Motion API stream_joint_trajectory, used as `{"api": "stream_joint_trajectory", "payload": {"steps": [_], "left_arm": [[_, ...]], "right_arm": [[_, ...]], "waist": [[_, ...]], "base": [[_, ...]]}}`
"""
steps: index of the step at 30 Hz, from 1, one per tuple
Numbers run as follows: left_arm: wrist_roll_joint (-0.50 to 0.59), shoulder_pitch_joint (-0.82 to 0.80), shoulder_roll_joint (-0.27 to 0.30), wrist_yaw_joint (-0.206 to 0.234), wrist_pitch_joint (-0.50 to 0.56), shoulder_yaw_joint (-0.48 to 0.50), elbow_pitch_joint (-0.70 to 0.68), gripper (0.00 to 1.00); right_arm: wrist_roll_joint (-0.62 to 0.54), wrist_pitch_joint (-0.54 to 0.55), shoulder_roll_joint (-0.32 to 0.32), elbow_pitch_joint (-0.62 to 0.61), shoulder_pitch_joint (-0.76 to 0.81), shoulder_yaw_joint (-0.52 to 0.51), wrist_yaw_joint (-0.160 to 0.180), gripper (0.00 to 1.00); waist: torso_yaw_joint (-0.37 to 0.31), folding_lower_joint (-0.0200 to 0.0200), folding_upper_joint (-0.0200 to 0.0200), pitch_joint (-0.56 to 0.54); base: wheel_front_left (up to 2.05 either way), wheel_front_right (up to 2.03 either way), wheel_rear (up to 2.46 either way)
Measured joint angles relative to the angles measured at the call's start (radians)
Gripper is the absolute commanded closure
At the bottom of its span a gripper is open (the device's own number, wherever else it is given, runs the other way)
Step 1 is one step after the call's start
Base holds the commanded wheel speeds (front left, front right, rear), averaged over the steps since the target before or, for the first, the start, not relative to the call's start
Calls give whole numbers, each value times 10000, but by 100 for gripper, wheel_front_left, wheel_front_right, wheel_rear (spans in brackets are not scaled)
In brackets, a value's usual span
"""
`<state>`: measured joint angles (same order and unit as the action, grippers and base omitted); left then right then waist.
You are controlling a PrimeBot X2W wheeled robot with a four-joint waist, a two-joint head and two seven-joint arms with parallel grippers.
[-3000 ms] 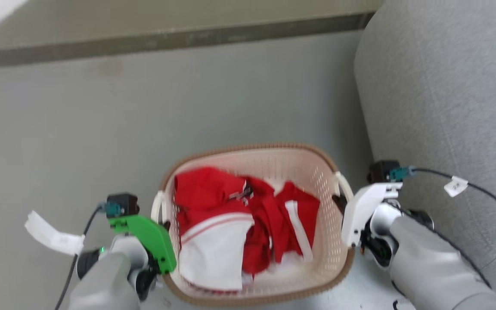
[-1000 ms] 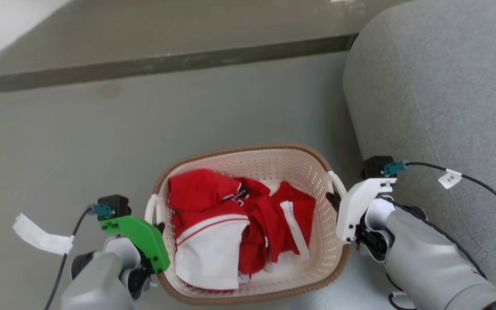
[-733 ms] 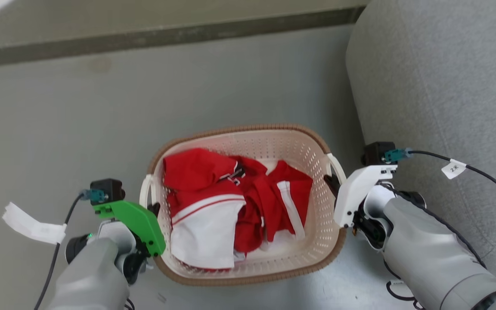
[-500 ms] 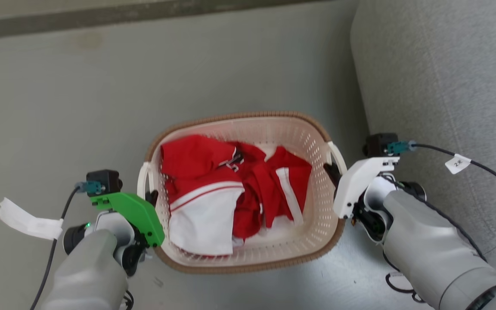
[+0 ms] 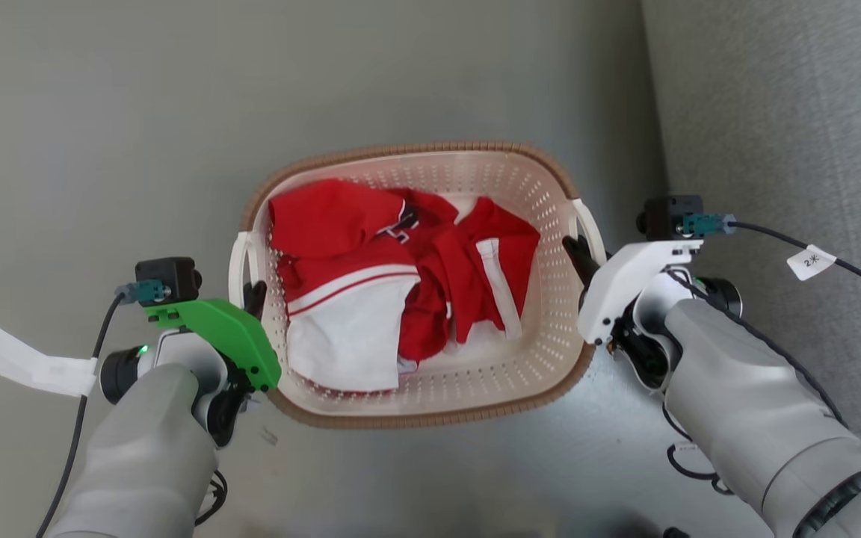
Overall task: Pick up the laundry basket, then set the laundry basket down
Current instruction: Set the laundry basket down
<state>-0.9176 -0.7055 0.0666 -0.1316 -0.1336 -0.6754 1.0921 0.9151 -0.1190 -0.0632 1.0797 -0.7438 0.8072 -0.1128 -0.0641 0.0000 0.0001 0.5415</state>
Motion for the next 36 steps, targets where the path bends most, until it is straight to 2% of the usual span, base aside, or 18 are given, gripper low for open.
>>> {"api": "stream_joint_trajectory", "payload": {"steps": [36], "left_arm": [[178, -1446, 128, 0, -846, -376, -13, 100]], "right_arm": [[15, -1028, -31, 155, -1293, 151, 0, 100]], "waist": [[184, 1, 0, 3089]], "base": [[0, 0, 0]]}}
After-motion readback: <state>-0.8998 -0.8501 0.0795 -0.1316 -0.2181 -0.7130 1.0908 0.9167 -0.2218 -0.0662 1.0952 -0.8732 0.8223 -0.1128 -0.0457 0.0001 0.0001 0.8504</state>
